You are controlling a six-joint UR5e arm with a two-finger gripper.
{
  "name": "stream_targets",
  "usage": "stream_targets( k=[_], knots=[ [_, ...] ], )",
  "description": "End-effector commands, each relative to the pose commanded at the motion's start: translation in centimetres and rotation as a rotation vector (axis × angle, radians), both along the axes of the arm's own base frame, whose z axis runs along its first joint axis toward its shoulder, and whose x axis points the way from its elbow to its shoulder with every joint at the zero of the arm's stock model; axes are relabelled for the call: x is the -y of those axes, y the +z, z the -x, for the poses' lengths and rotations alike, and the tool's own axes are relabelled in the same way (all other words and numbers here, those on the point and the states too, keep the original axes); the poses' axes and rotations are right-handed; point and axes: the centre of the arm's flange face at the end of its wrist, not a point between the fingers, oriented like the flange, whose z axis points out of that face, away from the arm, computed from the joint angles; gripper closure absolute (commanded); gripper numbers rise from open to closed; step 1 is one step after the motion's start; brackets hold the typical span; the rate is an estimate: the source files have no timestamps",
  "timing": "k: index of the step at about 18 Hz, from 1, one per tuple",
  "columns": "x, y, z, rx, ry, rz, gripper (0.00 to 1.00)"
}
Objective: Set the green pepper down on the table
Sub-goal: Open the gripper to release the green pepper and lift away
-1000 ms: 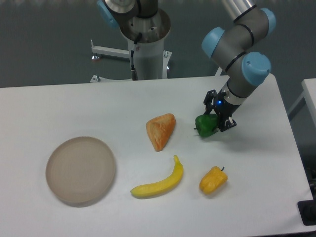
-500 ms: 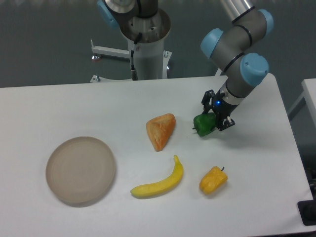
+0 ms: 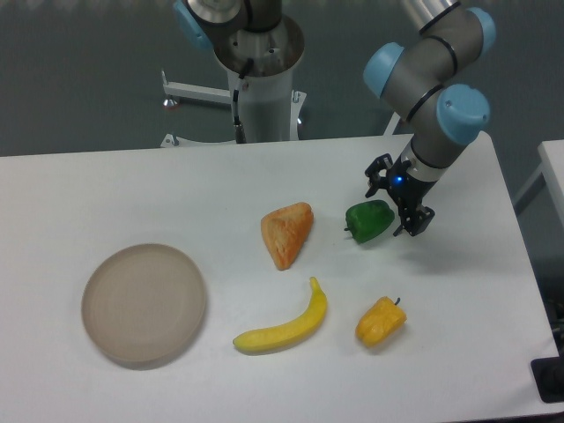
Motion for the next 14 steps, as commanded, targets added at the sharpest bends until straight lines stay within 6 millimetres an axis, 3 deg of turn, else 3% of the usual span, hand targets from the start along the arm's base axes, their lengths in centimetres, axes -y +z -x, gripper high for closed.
stream_targets(
  k=[8, 14],
  knots=[
    [-2.7, 4.3, 1.9, -0.155, -0.03, 0.023, 0.0],
    [-4.5, 5.8, 2.9, -0.191, 0.0, -0.005, 0.0]
  ],
)
